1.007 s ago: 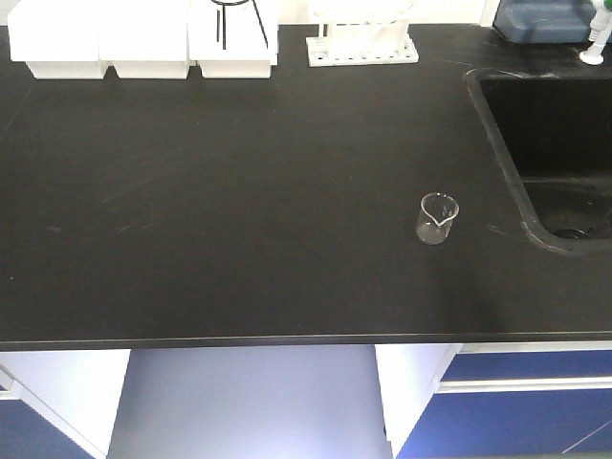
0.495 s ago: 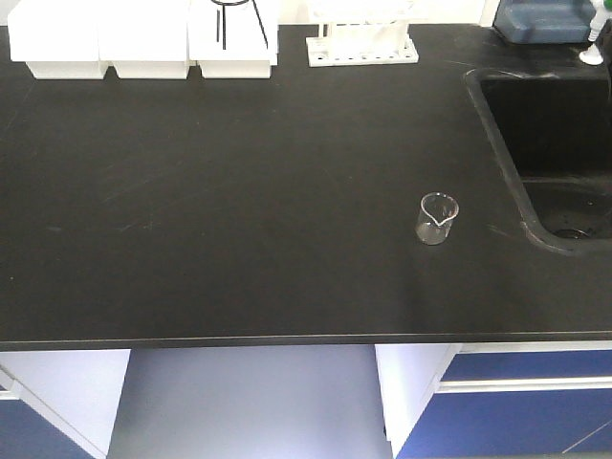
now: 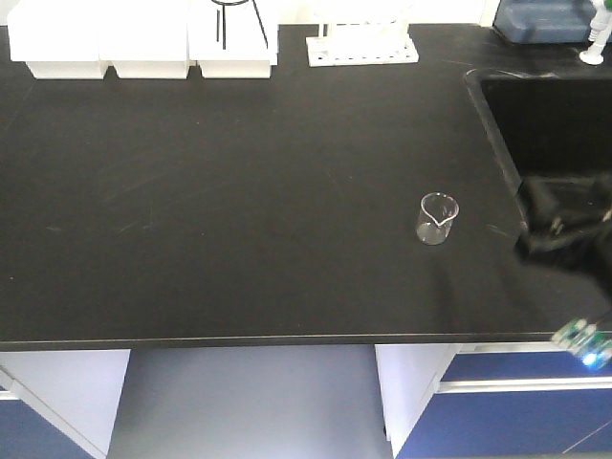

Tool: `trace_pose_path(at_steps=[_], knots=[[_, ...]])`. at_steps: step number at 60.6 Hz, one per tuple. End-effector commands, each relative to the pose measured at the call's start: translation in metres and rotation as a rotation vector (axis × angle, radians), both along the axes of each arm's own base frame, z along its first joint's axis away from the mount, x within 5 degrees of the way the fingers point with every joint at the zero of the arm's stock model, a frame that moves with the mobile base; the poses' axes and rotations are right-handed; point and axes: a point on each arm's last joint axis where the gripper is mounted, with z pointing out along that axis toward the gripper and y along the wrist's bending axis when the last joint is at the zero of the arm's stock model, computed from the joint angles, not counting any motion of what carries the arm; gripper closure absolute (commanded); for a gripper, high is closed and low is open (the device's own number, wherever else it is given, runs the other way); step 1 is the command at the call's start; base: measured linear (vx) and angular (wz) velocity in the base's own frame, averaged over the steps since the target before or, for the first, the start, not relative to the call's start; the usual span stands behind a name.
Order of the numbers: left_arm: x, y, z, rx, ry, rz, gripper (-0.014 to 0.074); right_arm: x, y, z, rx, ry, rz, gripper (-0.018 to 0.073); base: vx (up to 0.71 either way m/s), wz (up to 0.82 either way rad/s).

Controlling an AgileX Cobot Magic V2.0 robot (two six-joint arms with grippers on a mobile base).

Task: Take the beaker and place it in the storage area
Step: 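Lower the right gripper around the small clear glass beaker and close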

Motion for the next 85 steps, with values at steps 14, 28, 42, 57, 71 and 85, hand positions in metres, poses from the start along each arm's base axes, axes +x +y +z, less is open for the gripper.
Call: trace_pose_path(at_steps=[14, 28, 42, 57, 71, 85], knots=[[0.000, -0.002, 0.001, -0.010, -0.080, -0.019, 0.0605, 0.011, 0.019, -0.027, 0.033, -0.168, 0.212, 0.0015, 0.00, 0.00], [0.000, -0.002, 0.001, -0.010, -0.080, -0.019, 0.0605, 0.026, 0.018, -0.057, 0.036, -0.042, 0.179, 0.0015, 0.00, 0.00], [0.000, -0.002, 0.001, -0.010, -0.080, -0.019, 0.0605, 0.055, 0.023, -0.056, 0.009, -0.088, 0.220, 0.0015, 0.00, 0.00], [0.000, -0.002, 0.001, -0.010, -0.080, -0.019, 0.0605, 0.080, 0.029, -0.068, 0.046, -0.069, 0.270, 0.0015, 0.00, 0.00], [0.000, -0.002, 0.001, -0.010, -0.080, -0.019, 0.0605, 0.100, 0.034, -0.074, 0.039, -0.083, 0.313, 0.0015, 0.00, 0.00], [0.000, -0.002, 0.001, -0.010, -0.080, -0.019, 0.0605, 0.114, 0.035, -0.081, 0.039, -0.085, 0.314, 0.0015, 0.00, 0.00]])
